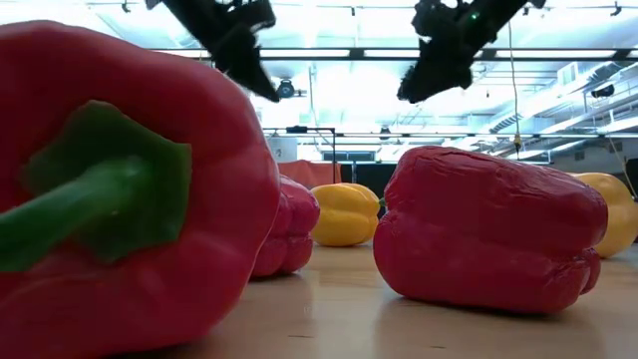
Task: Sort produce into baskets
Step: Put the yellow bell pepper into the transparent bin
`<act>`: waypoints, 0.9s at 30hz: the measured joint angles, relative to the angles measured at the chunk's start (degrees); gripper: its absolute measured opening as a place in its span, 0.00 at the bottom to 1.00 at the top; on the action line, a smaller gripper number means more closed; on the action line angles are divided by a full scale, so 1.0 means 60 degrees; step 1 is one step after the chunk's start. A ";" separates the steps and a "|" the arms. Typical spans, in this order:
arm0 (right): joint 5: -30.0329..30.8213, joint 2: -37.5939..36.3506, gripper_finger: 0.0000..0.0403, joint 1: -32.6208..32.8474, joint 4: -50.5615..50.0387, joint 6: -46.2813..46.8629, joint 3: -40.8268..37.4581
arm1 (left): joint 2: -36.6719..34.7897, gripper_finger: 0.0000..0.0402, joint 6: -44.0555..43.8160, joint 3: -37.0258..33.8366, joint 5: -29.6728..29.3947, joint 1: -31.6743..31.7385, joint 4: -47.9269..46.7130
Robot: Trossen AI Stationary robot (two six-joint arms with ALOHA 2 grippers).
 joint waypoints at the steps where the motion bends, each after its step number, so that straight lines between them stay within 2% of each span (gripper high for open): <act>1: -0.0584 0.0106 0.54 -0.0081 0.0146 -0.0040 0.0014 | 0.0007 0.98 -0.0077 0.0219 0.0098 0.0123 0.0003; 4: -0.1545 0.0577 0.64 -0.0210 0.0568 -0.0651 0.0010 | 0.0007 0.98 -0.0072 0.0608 0.0647 0.0461 0.0270; 8: -0.1889 0.1437 0.78 0.0017 0.1032 -0.1645 0.0003 | 0.0007 0.98 0.0172 0.0380 0.0839 0.0702 0.0675; 10: -0.1820 0.2056 0.84 0.0323 0.1343 -0.1981 -0.0120 | 0.0007 0.98 0.0630 0.0060 0.0767 0.0741 0.0970; 12: -0.0826 0.2705 0.88 0.0610 0.1890 -0.1573 -0.0193 | 0.0020 0.98 0.0815 -0.0266 0.0291 0.0734 0.1817; 14: -0.0007 0.3184 0.91 0.0802 0.1847 -0.0812 -0.0109 | 0.0019 0.98 0.0498 -0.0375 -0.0161 0.0695 0.2266; 20: -0.1383 0.3680 0.92 0.1283 0.1651 0.0056 0.0262 | 0.0030 0.98 -0.0005 -0.0431 -0.0240 0.0567 0.1573; 27: -0.1482 0.4018 0.93 0.1741 0.2374 0.0404 0.0280 | 0.0061 0.98 -0.0995 -0.1056 -0.0225 0.0575 0.1658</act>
